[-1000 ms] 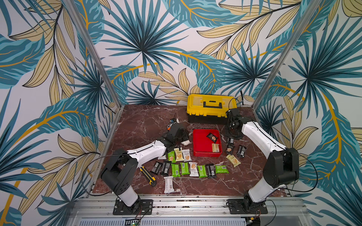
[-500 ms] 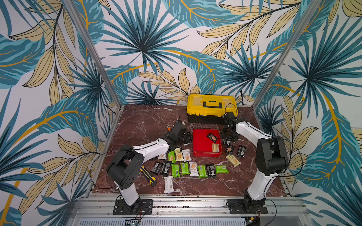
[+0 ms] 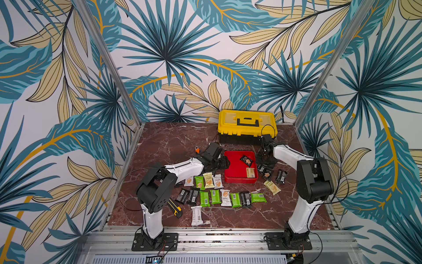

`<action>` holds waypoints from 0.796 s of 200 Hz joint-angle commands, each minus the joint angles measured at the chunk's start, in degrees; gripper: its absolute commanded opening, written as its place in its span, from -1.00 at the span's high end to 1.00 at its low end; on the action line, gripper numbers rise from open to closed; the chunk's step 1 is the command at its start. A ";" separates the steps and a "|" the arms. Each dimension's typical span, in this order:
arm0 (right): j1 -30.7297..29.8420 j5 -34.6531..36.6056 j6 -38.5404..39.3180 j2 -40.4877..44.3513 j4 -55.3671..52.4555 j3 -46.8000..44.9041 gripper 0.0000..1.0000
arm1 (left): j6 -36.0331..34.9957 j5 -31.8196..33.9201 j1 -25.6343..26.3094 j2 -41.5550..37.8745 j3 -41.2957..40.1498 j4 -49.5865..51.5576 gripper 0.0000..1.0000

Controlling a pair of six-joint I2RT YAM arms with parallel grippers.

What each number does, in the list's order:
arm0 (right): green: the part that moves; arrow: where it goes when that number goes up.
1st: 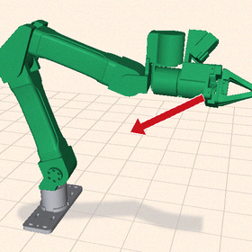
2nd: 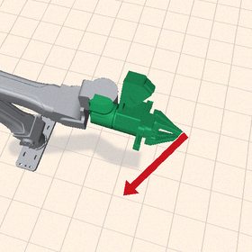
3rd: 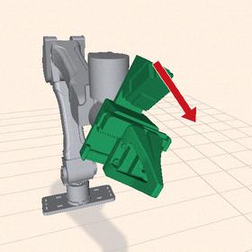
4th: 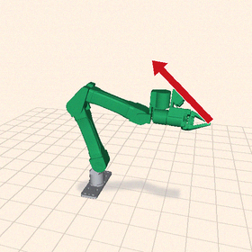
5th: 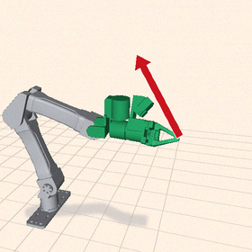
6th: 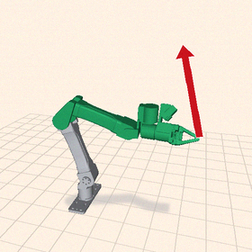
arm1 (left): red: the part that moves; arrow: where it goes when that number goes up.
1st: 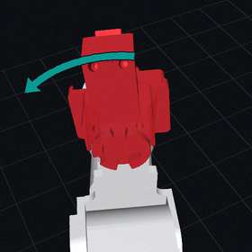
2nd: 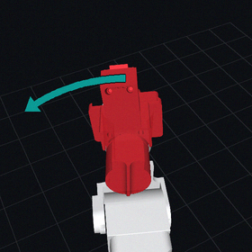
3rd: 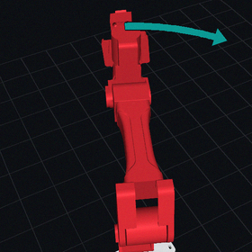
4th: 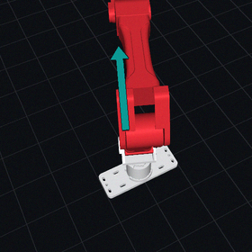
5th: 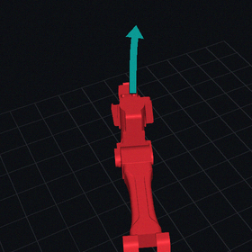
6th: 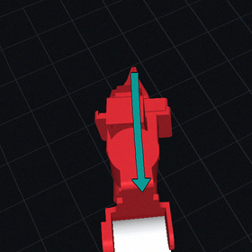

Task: Take the cookies out of the storage box
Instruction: Place the cookie at the center of the board, then pick up the cookie from the storage box.

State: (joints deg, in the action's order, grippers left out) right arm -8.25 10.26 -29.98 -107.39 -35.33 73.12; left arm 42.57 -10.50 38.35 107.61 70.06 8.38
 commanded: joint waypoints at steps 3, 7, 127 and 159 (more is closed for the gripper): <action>-0.02 0.88 0.08 5.03 -1.40 -0.29 -0.23 | -0.71 -1.26 0.39 1.49 3.45 2.23 -0.03; -0.06 0.74 0.14 5.65 -2.08 0.01 -0.23 | -0.64 -1.19 0.41 1.66 3.54 2.38 -0.01; -17.50 1.85 1.07 2.66 -12.93 5.44 -0.21 | 1.16 2.33 0.86 2.05 3.53 4.86 0.29; -17.59 4.78 0.99 1.00 -12.60 4.38 -0.20 | 1.03 3.70 0.85 1.99 3.76 6.72 0.37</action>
State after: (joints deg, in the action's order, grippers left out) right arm -25.91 11.46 -28.69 -105.23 -46.17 78.32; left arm 43.53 -8.67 38.98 109.62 71.57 13.04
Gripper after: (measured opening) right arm 0.603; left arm 0.324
